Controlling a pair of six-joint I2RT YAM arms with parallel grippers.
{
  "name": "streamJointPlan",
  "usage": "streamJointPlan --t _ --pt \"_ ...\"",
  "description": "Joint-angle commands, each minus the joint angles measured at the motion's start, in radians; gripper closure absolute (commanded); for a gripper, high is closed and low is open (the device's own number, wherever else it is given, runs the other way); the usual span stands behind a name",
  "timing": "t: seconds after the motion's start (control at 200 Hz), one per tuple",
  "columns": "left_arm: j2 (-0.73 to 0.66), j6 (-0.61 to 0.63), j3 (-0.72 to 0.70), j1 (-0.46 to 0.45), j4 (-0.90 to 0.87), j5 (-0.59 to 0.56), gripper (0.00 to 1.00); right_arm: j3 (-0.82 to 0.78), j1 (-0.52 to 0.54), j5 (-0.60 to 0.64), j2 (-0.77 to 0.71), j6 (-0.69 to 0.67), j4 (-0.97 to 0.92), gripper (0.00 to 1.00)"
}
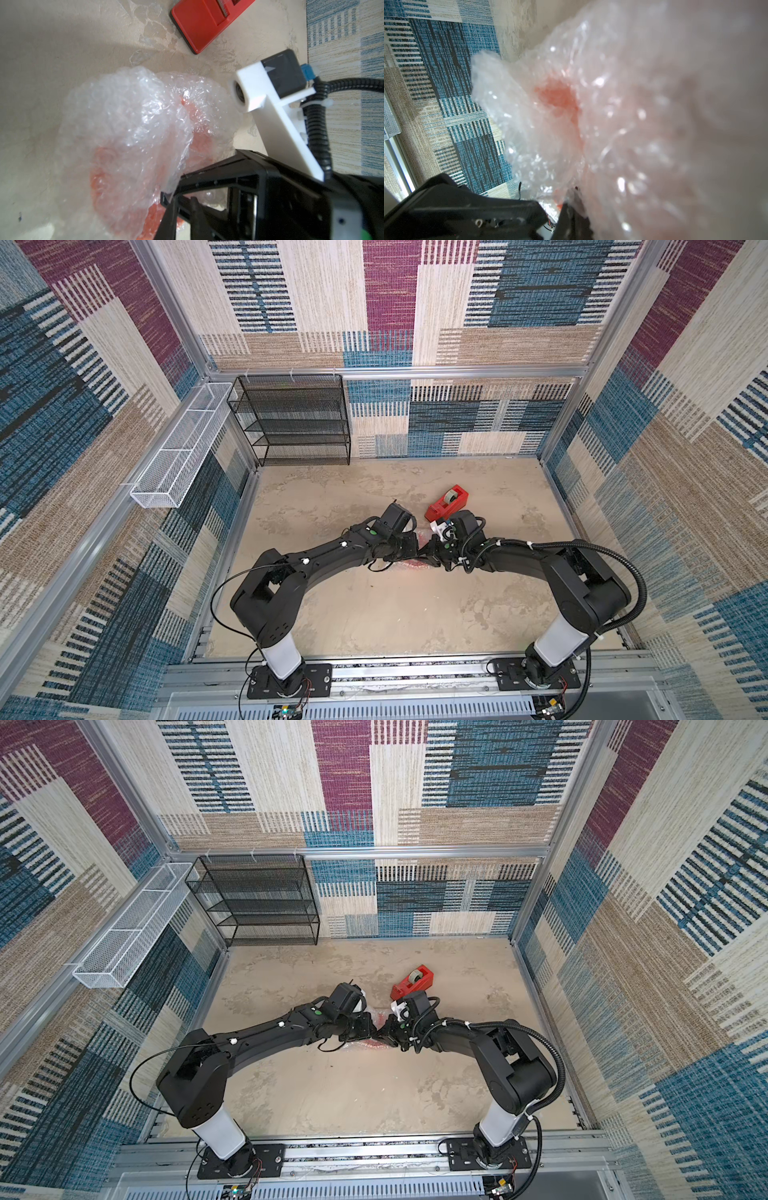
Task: Wrap bowls in bubble wrap
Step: Stick the tape on the bubble wrap.
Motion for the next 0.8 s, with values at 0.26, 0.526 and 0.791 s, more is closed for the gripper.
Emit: streamJointPlan --t 0.26,0.526,0.791 --pt "0.048 0.037 0.038 0.001 0.000 -0.003 0.84 -0.004 -0.001 0.021 -0.014 0.006 0.017 1.00" --pt "0.085 0.037 0.044 0.001 0.010 -0.015 0.85 -0.001 -0.001 0.026 -0.020 0.004 0.010 1.00" --pt "0.082 0.035 0.035 0.002 0.027 -0.022 0.85 0.009 0.000 0.042 -0.022 -0.011 -0.018 1.00"
